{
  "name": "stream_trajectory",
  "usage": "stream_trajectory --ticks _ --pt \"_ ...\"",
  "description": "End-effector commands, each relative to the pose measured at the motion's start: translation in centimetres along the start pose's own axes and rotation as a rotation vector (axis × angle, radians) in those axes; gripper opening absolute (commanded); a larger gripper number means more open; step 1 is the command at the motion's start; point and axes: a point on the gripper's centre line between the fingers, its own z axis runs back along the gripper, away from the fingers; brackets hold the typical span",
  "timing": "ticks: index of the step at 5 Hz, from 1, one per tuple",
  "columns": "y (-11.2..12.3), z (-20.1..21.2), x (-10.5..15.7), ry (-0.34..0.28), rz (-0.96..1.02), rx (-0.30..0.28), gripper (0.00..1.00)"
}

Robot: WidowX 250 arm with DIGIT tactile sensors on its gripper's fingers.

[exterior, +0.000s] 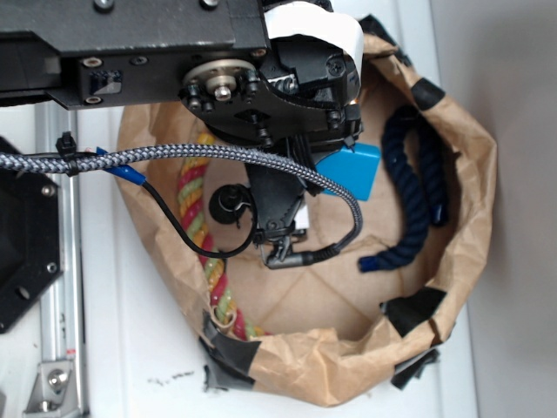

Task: Grab the blue block.

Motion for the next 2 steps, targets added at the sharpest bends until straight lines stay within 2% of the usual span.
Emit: stream_trajectory --ticks 1,2 --pt "-1.0 0.4 -0.9 -0.131 -0.012 0.012 0.00" --pt "-1.3 -1.3 -0.6 -0.137 -0.032 0.077 0.00"
